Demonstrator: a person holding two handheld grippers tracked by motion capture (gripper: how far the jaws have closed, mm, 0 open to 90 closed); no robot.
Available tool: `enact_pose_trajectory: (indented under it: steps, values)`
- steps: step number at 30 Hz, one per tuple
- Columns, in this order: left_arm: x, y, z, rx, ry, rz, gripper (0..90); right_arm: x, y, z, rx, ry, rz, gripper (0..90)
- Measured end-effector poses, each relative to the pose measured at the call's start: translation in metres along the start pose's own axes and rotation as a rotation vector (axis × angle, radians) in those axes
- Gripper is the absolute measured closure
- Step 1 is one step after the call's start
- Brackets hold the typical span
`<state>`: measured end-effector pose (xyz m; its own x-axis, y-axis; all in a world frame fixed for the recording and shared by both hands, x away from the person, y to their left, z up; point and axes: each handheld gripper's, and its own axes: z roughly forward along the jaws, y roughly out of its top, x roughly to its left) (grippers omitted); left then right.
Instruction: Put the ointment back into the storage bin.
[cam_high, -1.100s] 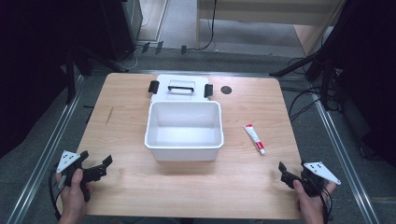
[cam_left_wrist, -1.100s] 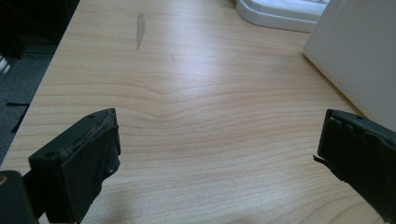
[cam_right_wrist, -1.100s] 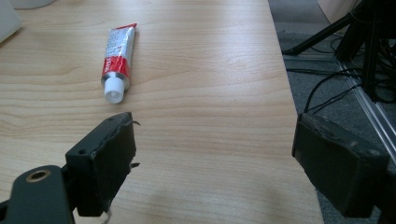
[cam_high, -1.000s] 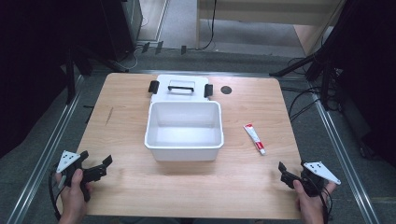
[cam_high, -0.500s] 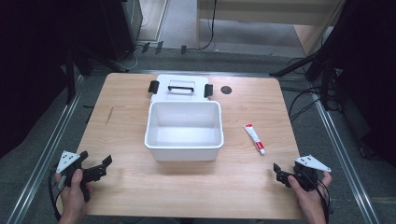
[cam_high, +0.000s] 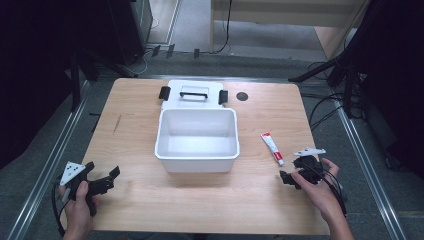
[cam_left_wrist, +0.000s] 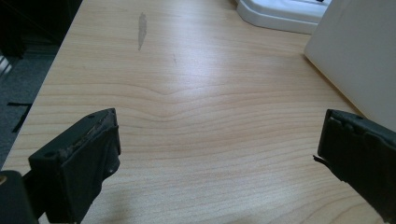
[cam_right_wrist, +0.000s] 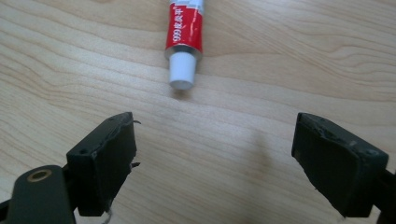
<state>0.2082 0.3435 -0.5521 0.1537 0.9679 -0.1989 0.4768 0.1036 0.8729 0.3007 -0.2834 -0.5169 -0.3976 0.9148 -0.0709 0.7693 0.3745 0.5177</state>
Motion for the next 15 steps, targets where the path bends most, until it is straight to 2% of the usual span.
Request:
enact_pose_trajectory:
  steps: [2,6,9,15]
  values:
    - [0.000,0.000,0.000,0.000,0.000,0.000,0.0,0.002,0.008,0.003,0.039,0.009,-0.024,14.1]
    - [0.000,0.000,0.000,0.002,0.000,-0.001,0.0,0.004,0.022,0.008,0.123,0.034,-0.041,14.1]
    - [0.000,0.000,0.000,0.001,0.001,-0.001,0.0,0.006,0.032,0.012,0.191,0.034,-0.048,14.3]
    - [0.000,0.000,0.000,0.001,0.001,-0.001,0.0,0.010,0.054,0.016,0.284,0.041,-0.077,14.3]
